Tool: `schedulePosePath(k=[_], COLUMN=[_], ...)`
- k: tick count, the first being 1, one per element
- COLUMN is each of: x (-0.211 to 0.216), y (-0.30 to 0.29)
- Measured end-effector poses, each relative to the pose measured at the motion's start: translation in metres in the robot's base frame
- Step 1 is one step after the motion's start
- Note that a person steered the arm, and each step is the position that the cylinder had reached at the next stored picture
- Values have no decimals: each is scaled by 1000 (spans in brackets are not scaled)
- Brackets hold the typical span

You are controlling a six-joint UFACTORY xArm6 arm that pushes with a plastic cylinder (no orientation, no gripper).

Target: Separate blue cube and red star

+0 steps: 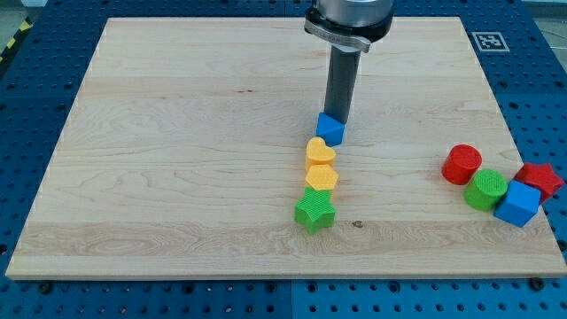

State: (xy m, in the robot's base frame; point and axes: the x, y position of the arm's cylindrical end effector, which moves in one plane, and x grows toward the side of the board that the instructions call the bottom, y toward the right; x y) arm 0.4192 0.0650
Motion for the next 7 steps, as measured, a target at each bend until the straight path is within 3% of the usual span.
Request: schedulePosePath(k=[3,4,7], x=[-12,-47,-48], y=[-59,-64,69])
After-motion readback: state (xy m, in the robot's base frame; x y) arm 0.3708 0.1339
